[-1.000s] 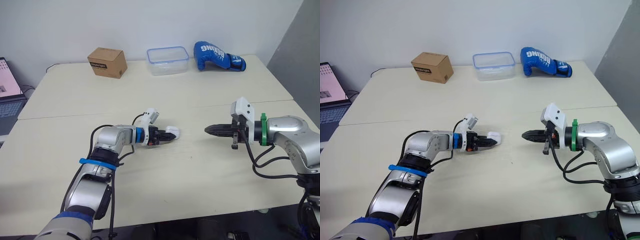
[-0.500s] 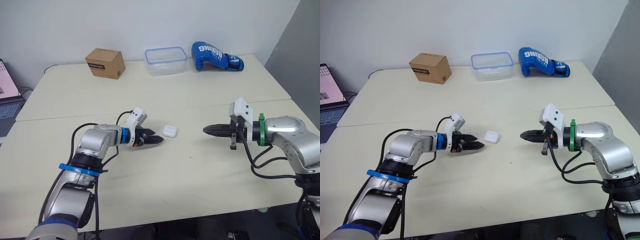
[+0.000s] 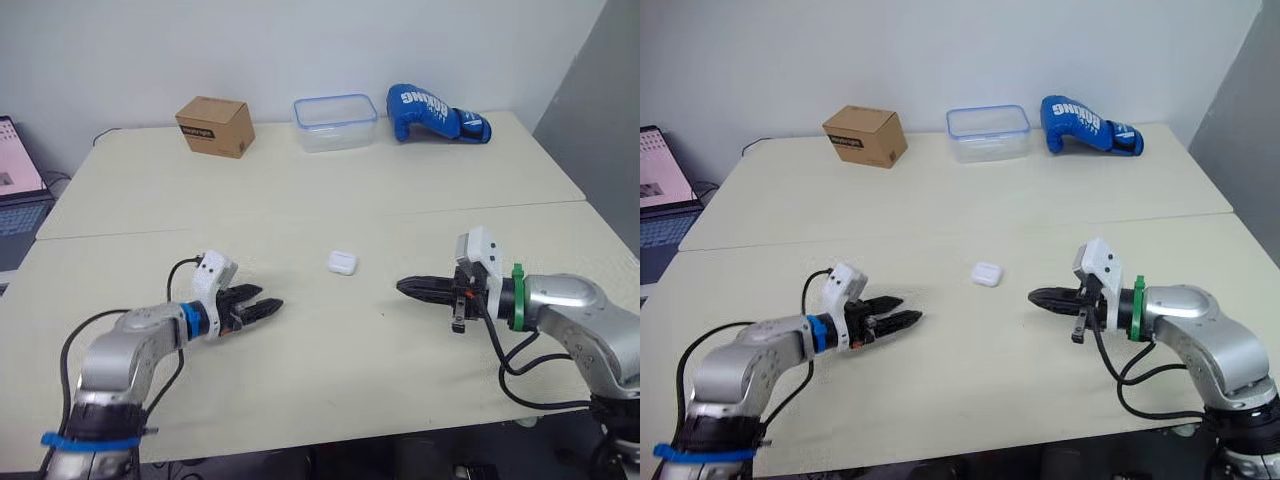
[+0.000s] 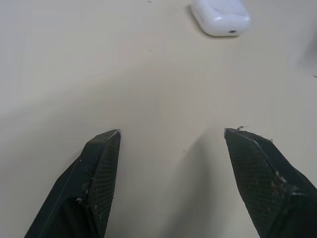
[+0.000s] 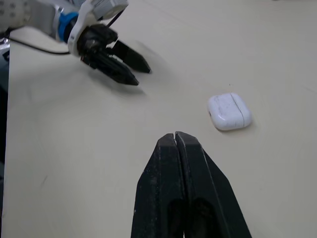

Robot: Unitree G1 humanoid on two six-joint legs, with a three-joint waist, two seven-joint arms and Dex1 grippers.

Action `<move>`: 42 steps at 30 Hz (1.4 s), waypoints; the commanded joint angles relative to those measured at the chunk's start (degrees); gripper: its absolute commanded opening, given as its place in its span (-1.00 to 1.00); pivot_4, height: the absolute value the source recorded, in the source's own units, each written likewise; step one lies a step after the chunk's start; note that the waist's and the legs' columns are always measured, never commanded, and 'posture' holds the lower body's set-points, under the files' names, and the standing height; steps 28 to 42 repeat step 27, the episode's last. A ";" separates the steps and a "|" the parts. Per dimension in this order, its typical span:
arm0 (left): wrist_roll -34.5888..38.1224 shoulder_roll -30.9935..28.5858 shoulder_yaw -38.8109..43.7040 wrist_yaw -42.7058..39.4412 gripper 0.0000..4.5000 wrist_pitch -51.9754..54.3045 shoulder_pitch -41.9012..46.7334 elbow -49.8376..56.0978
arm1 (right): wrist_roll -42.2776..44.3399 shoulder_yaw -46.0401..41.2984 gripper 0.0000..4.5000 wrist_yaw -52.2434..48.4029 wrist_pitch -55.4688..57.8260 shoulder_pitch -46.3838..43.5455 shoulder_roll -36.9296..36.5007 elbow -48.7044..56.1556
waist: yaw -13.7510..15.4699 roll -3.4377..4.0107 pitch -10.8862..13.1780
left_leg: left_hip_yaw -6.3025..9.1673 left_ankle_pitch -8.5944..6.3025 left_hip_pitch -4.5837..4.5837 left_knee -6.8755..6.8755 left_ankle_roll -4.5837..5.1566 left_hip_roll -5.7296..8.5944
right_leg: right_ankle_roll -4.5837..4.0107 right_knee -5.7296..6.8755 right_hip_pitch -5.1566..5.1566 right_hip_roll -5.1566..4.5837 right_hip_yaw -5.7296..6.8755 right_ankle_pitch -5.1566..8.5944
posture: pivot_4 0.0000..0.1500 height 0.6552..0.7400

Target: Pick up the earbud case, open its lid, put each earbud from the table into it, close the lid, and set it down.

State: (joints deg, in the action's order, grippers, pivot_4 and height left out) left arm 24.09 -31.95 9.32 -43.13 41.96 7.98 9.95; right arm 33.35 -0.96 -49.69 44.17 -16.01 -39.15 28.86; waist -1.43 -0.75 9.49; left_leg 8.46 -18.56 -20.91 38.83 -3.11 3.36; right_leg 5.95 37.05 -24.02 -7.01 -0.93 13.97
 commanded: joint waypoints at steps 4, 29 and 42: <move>-1.36 2.86 3.57 6.75 0.56 -7.53 -11.09 10.55 | 3.44 -2.83 -1.00 6.51 1.38 6.84 2.73 7.06 | 0.37 -0.04 -0.03 | -0.02 0.00 -0.01 -0.02 0.00 0.00 | 0.00 -0.02 0.00 0.00 0.00 0.00 | 1.00 0.78; -2.37 6.05 3.59 11.21 0.56 -16.94 -24.11 17.29 | 3.56 -3.58 -1.00 6.47 -2.86 19.12 0.98 8.54 | 1.21 -0.04 -0.03 | 0.00 -0.13 0.22 -0.01 0.24 -0.02 | -0.01 -0.11 0.39 0.04 0.12 0.01 | 1.00 0.78; -2.37 6.05 3.59 11.21 0.56 -16.94 -24.11 17.29 | 3.56 -3.58 -1.00 6.47 -2.86 19.12 0.98 8.54 | 1.21 -0.04 -0.03 | 0.00 -0.13 0.22 -0.01 0.24 -0.02 | -0.01 -0.11 0.39 0.04 0.12 0.01 | 1.00 0.78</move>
